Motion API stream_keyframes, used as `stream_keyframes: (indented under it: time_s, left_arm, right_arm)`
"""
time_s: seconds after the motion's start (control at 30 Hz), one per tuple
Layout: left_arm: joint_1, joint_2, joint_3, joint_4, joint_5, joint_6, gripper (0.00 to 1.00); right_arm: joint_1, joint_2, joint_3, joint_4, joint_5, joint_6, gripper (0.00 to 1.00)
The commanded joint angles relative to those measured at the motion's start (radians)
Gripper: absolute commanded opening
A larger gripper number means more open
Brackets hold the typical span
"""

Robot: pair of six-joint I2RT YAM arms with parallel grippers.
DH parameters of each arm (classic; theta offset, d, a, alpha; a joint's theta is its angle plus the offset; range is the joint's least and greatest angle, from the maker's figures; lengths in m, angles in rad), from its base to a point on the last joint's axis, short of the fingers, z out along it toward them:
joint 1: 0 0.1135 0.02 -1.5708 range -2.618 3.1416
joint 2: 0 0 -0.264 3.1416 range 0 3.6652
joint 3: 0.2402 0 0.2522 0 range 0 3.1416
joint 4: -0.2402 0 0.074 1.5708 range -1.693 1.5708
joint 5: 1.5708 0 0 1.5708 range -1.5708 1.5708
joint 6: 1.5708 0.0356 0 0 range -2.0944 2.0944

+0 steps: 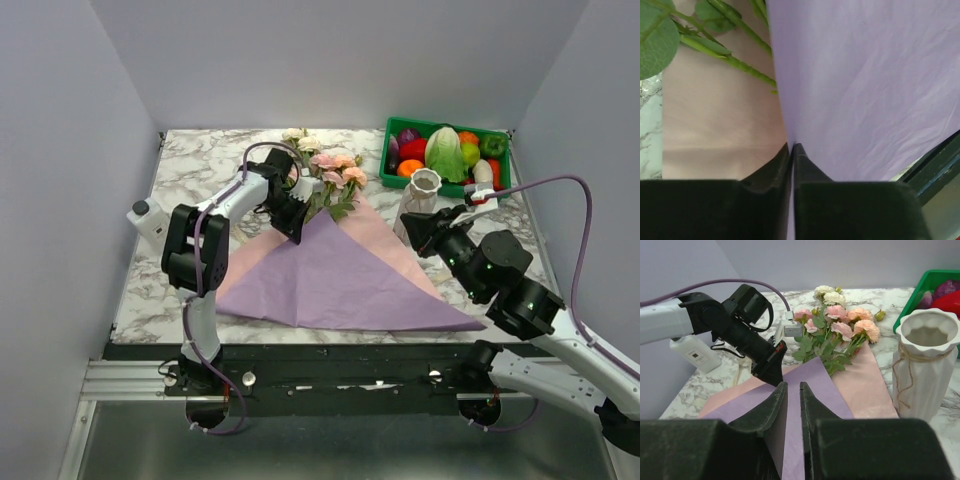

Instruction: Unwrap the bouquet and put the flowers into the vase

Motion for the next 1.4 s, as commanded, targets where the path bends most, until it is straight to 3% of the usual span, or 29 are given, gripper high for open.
stream_keyframes:
  time_s: [0.0,0.17,0.23,0.37,0.47,0.63,0.87,0.93,0.97,1.0,1.1,1.2,1.37]
  left_arm:
    - [-0.005,-0.060,0.026,-0.070,0.057,0.041,0.01]
    - [-0.020,-0.189,0.035,-0.122,0.121,0.076,0.00]
    - [-0.027,-0.244,0.033,-0.186,0.212,0.113,0.00]
    - [-0.054,-0.315,0.047,-0.378,0.348,0.264,0.00]
    - [-0.079,-0.364,0.064,-0.617,0.471,0.508,0.00]
    - [-0.213,-0.580,-0.104,-0.628,0.418,0.671,0.02]
    - [-0.394,-0.794,-0.244,-0.628,0.361,0.699,0.01]
    - [-0.399,-0.803,-0.270,-0.628,0.369,0.685,0.08]
    - [-0.399,-0.812,-0.284,-0.630,0.367,0.659,0.17]
    - [-0.407,-0.820,-0.318,-0.630,0.360,0.648,0.41]
    - [-0.459,-0.890,-0.320,-0.632,0.297,0.668,0.60]
    - [-0.465,-0.947,-0.242,-0.630,0.297,0.690,0.71]
    - [-0.467,-0.914,-0.053,-0.630,0.315,0.647,0.73]
  right_arm:
    - [-0.007,-0.013,0.036,-0.023,0.024,-0.004,0.22]
    - [-0.007,0.006,0.042,-0.025,0.021,-0.006,0.21]
    - [-0.005,0.017,0.041,-0.025,0.033,-0.010,0.19]
    - [-0.010,0.038,0.045,-0.022,0.039,-0.016,0.17]
    - [-0.016,0.073,0.055,-0.020,0.033,-0.024,0.18]
    - [-0.022,0.141,0.071,-0.022,0.006,-0.007,0.17]
    - [-0.033,0.260,0.098,-0.017,-0.131,-0.006,0.16]
    - [-0.033,0.300,0.069,-0.013,-0.224,0.007,0.15]
    - [-0.031,0.311,0.056,-0.010,-0.255,0.017,0.15]
    - [-0.033,0.322,0.044,-0.008,-0.308,0.040,0.15]
    - [-0.021,0.345,-0.016,-0.006,-0.393,0.077,0.15]
    - [0.051,0.360,-0.060,-0.022,-0.415,0.076,0.13]
    - [0.226,0.388,-0.068,-0.173,-0.399,0.073,0.04]
